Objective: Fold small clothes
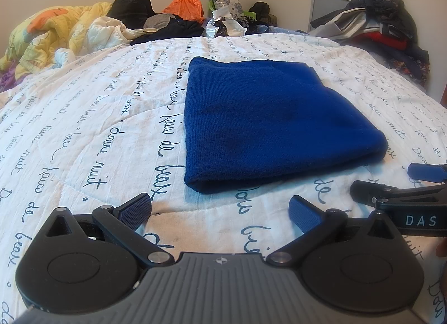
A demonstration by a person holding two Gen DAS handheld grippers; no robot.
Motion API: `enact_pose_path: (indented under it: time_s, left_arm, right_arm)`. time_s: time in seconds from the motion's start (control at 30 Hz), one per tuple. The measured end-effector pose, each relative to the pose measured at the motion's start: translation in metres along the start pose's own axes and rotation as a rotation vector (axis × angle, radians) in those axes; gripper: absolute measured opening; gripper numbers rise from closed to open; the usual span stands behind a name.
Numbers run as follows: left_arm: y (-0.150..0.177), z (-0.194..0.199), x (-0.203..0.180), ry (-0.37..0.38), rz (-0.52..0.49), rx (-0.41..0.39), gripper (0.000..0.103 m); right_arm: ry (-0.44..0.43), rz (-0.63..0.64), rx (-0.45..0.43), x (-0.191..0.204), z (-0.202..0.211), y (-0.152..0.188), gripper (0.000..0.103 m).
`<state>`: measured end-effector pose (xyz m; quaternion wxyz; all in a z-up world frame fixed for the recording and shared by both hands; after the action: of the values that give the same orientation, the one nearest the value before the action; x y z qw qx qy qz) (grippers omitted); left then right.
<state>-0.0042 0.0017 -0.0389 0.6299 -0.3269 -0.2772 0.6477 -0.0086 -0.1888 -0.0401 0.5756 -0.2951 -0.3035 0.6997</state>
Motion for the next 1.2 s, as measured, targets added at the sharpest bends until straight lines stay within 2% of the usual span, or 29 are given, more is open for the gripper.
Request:
enact_pose_path:
  time_s: [0.9,1.2]
  left_arm:
    - [-0.0002,0.0026,0.001,-0.006,0.006,-0.002,0.103]
    - [-0.0001,0.0044,0.003,-0.031,0.028,-0.001,0.103]
  right_arm:
    - [0.0,-0.001,-0.001,0.0004,-0.0001,0.0003,0.103]
    - [0.001,-0.002,-0.001,0.0006,0.0,0.0004,0.103]
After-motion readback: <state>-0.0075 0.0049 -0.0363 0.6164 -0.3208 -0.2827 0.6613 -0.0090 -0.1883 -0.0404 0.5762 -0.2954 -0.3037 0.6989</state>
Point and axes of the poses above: each gripper's, at about its wrist camera, not at the fingertips, and z roughly against the way its jaws point, x to its left, y to its underside, the point moved 8 cm from there along -z, roughly the way its jaws point, and after that the axes turned 6 degrees about z, right-handed, at the moved point
